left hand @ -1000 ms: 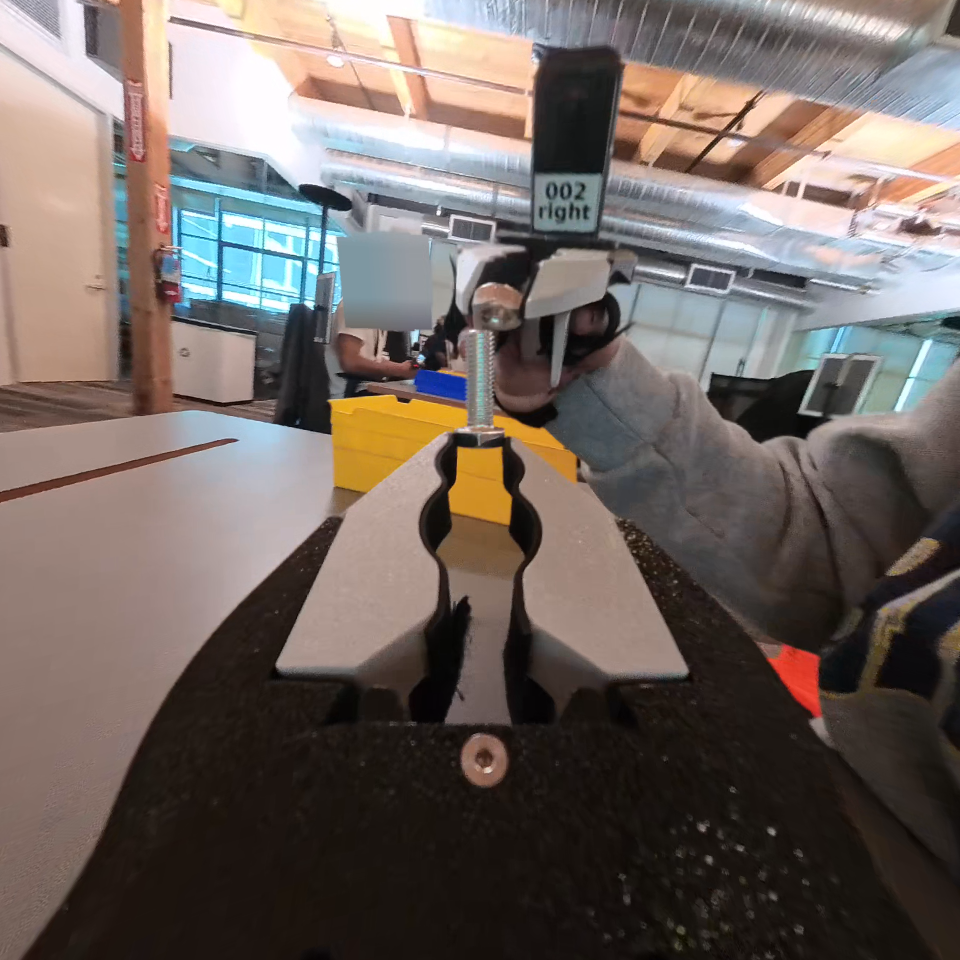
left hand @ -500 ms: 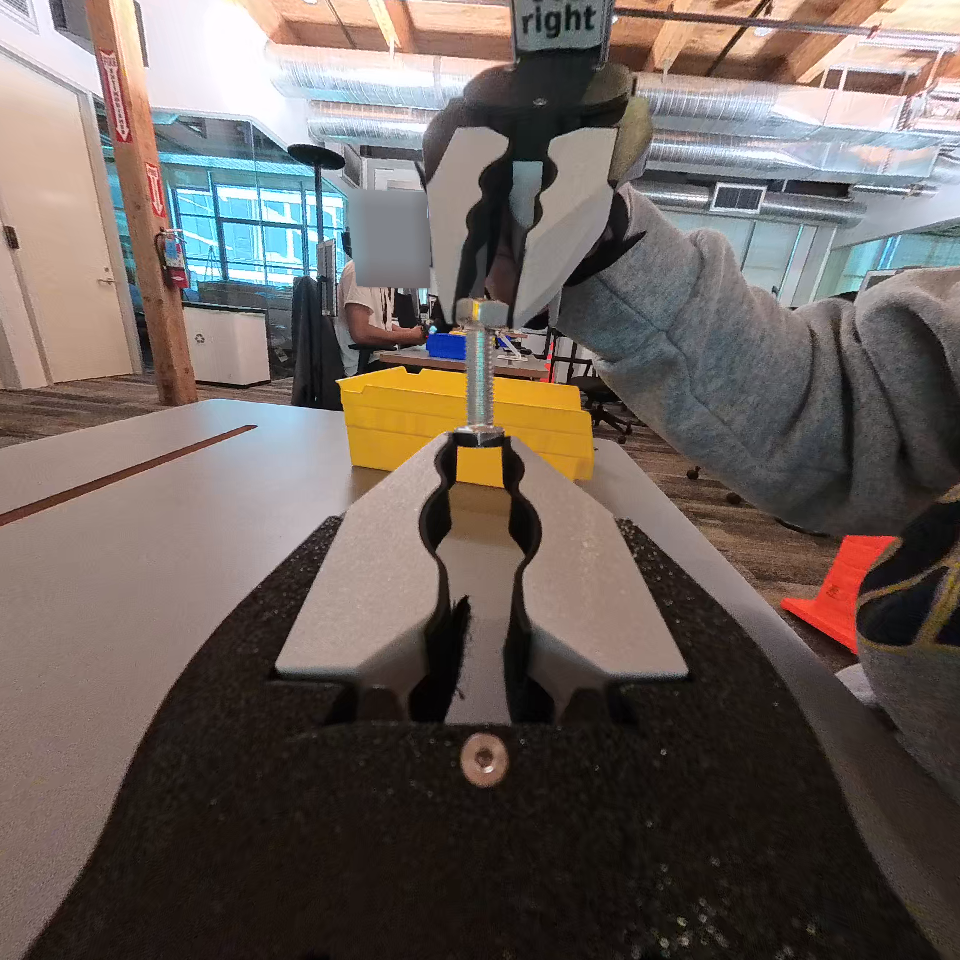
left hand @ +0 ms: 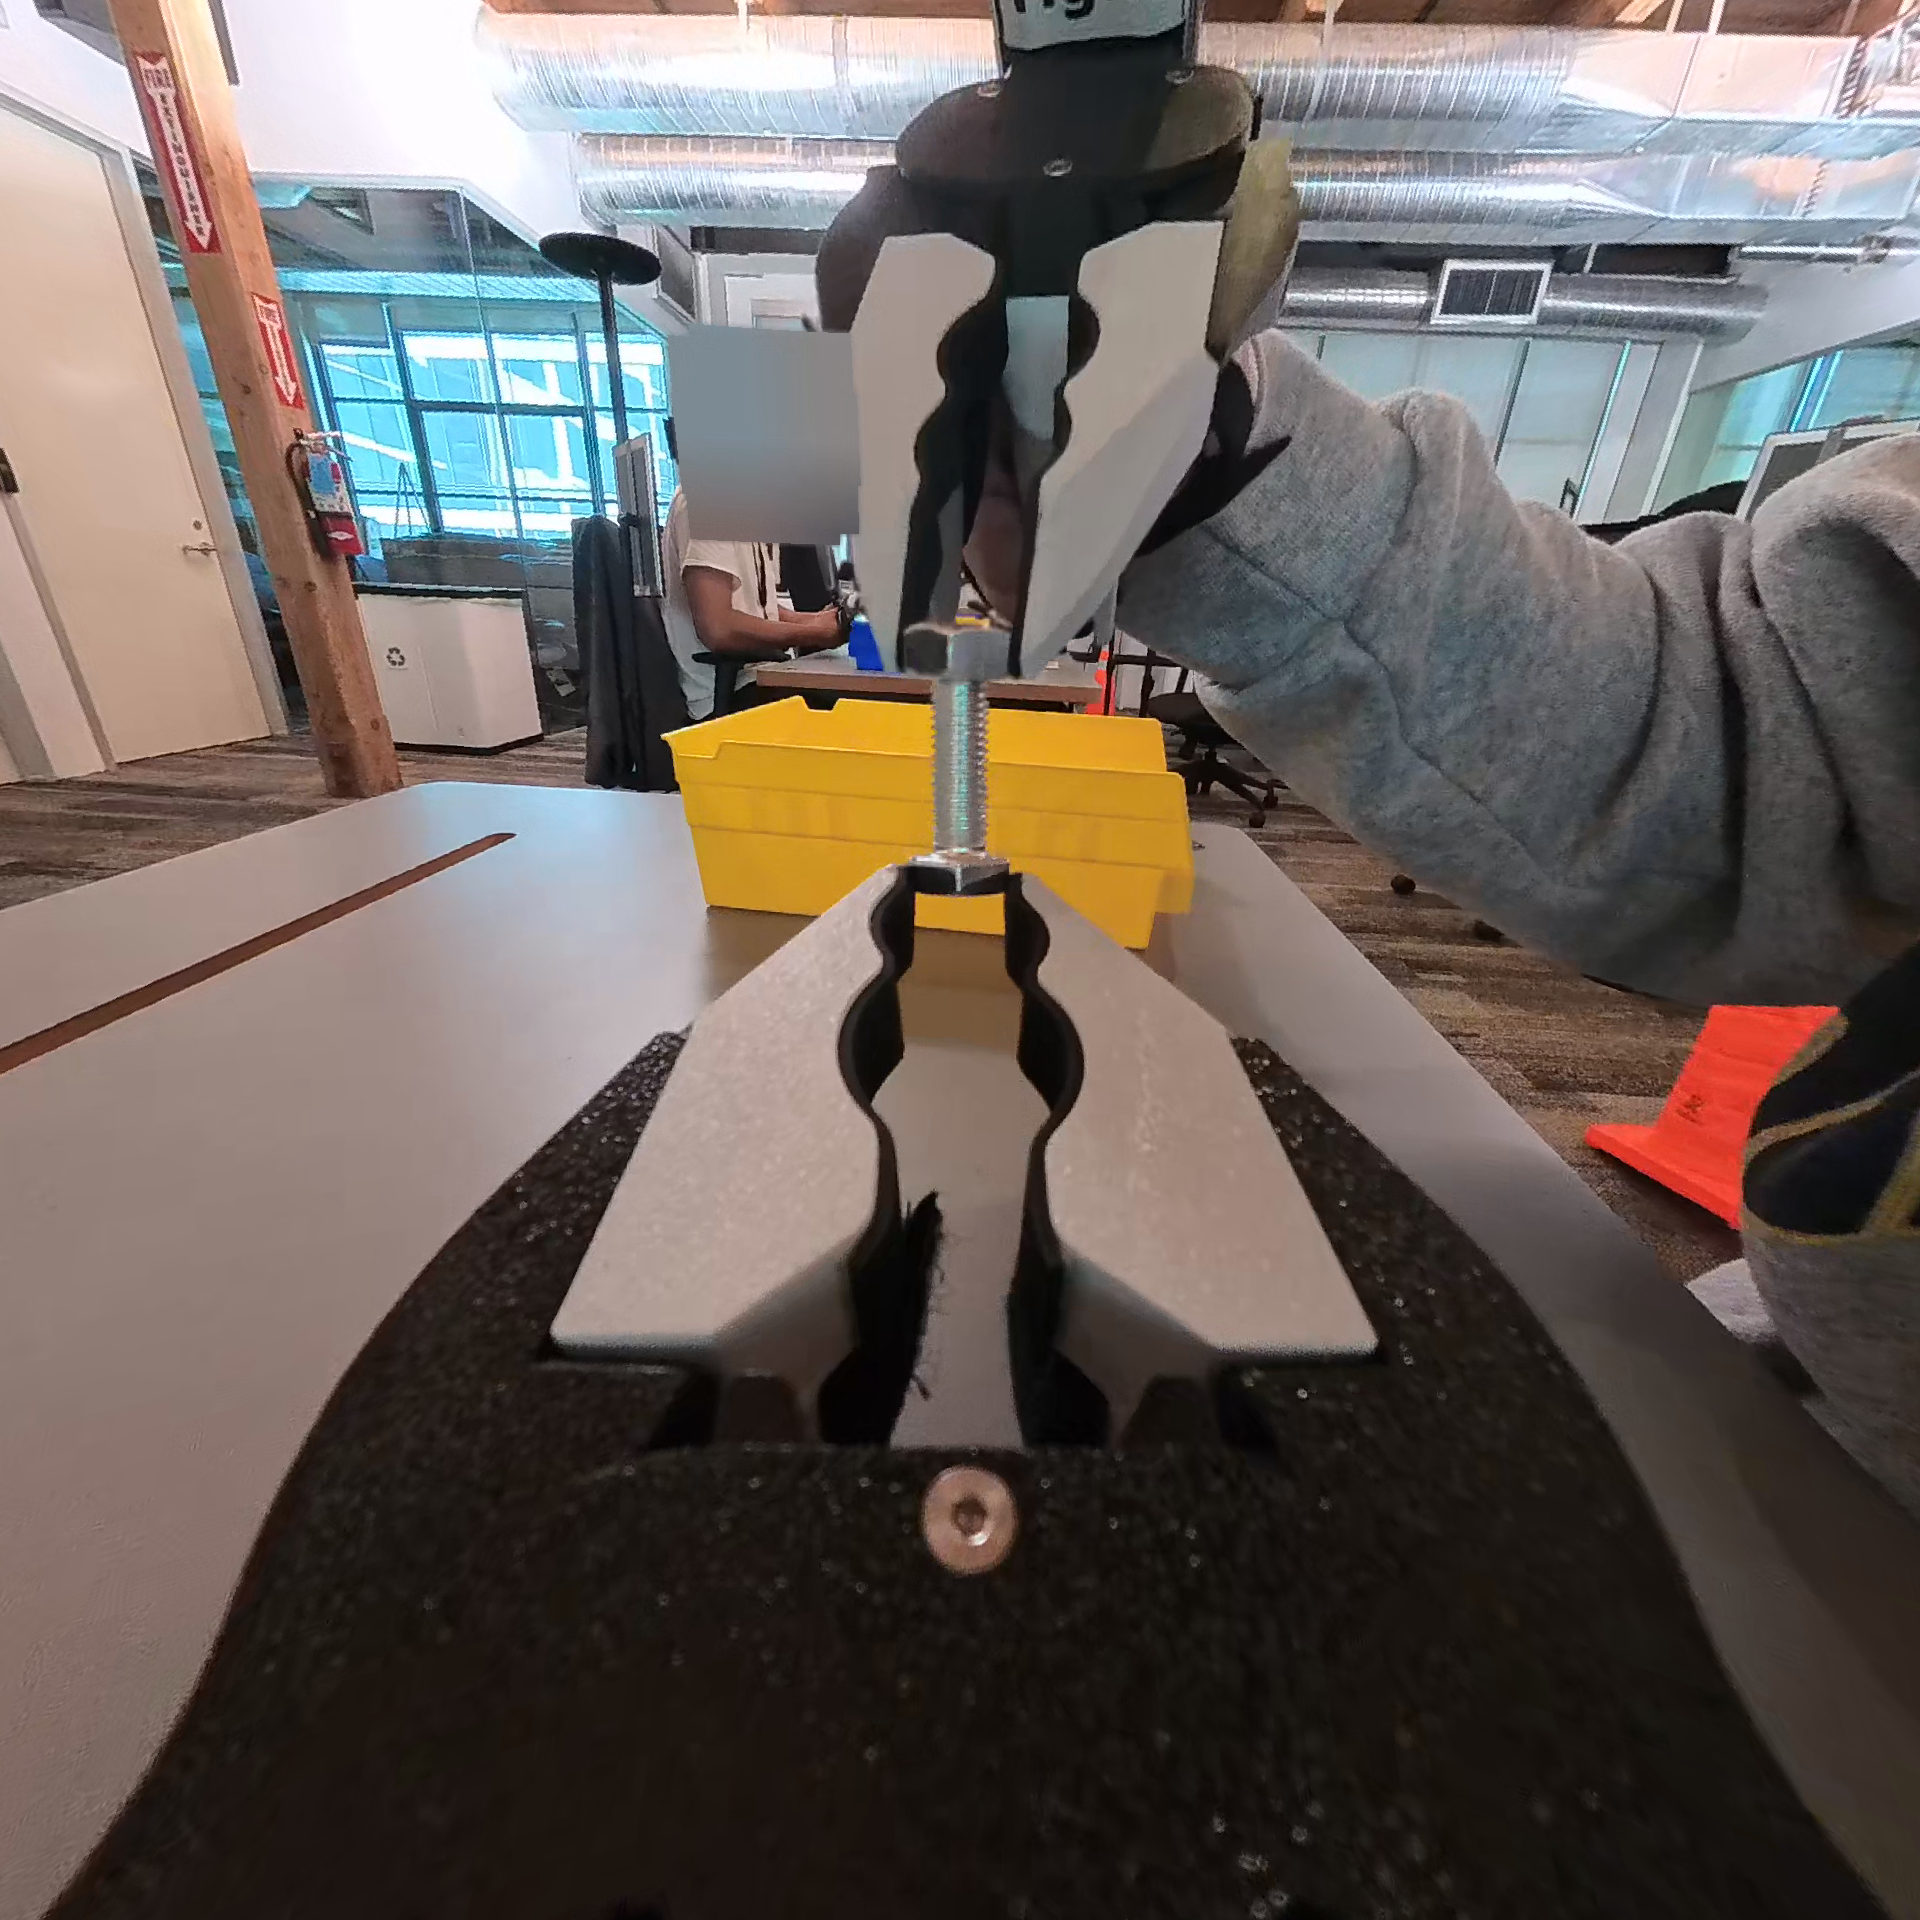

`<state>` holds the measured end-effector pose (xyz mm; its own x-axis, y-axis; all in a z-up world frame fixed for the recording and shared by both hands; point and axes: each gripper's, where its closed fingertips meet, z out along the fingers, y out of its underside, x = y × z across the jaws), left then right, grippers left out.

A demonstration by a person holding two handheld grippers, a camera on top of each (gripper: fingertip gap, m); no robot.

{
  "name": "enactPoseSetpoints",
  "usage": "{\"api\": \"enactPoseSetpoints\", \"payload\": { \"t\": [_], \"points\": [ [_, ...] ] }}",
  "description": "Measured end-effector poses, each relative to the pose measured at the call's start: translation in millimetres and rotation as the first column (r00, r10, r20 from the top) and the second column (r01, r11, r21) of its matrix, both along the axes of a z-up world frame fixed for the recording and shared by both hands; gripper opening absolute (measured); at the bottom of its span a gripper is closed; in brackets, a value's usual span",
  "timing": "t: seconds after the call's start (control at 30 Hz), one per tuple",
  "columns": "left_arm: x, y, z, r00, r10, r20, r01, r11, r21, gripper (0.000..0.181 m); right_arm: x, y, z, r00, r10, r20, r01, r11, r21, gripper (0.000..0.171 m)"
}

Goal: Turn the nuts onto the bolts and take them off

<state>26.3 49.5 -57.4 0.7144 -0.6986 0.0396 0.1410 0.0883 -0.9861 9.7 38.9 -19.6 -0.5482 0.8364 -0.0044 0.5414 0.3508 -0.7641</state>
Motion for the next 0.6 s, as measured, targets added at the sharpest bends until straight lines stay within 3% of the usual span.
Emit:
{"api": "enactPoseSetpoints", "payload": {
  "t": [0.5,0.6],
  "points": [
    [-0.4,-2.6,5.4,0.995,-0.043,0.091,0.043,0.999,0.0,0.014,-3.8,-0.3,4.0,0.999,-0.018,-0.046,0.016,0.999,-0.039,0.016],
    [0.0,-3.0,5.9,0.995,-0.044,0.089,0.044,0.999,0.001,0.014,-5.3,3.2,5.0,0.997,-0.045,-0.067,0.042,0.998,-0.046,0.032]
  ]
}}
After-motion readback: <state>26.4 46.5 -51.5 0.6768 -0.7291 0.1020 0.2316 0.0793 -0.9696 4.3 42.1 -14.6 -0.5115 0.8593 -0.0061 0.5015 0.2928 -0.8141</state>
